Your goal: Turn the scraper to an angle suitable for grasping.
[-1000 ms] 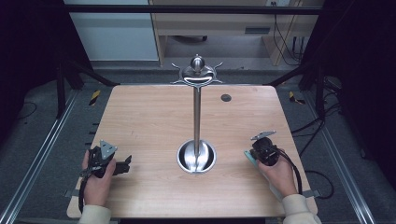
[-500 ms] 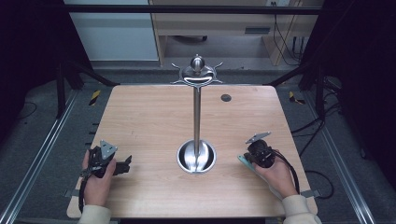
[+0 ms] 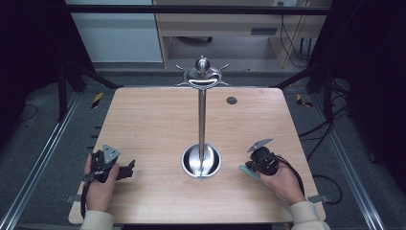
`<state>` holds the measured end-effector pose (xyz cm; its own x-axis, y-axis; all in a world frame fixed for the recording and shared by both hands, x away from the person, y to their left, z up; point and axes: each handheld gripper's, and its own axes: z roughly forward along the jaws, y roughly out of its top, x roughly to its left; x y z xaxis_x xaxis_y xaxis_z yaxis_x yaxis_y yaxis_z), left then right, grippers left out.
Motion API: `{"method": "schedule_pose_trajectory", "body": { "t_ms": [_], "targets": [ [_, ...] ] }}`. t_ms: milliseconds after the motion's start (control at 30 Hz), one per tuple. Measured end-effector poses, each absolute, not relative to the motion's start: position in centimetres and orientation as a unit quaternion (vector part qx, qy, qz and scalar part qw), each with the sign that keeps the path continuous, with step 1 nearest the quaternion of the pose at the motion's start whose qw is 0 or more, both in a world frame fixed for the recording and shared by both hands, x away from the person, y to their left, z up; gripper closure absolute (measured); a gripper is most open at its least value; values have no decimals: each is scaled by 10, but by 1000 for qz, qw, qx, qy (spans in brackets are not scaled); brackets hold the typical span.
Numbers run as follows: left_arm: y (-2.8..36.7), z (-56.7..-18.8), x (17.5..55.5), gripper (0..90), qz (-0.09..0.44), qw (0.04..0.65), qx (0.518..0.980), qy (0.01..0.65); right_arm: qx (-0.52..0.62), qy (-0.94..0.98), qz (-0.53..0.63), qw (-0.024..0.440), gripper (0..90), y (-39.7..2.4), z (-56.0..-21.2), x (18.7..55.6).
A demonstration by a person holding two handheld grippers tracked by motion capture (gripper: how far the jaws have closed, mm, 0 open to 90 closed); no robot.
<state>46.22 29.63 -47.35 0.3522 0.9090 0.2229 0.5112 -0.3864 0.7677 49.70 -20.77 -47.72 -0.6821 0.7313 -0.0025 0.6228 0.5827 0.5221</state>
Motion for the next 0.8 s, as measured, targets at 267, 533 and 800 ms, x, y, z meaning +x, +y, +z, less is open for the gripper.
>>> {"method": "schedule_pose_trajectory", "body": {
  "t_ms": [267, 533, 800],
  "targets": [
    [296, -474, 462, 38, 327, 301, 768, 462, 386, 882, 245, 118, 900, -206, -474, 496],
    [293, -477, 462, 37, 328, 291, 774, 456, 378, 885, 238, 132, 886, -207, -458, 493],
    [292, -476, 461, 37, 330, 294, 773, 455, 364, 897, 214, 128, 831, -205, -449, 492]
  ]
}}
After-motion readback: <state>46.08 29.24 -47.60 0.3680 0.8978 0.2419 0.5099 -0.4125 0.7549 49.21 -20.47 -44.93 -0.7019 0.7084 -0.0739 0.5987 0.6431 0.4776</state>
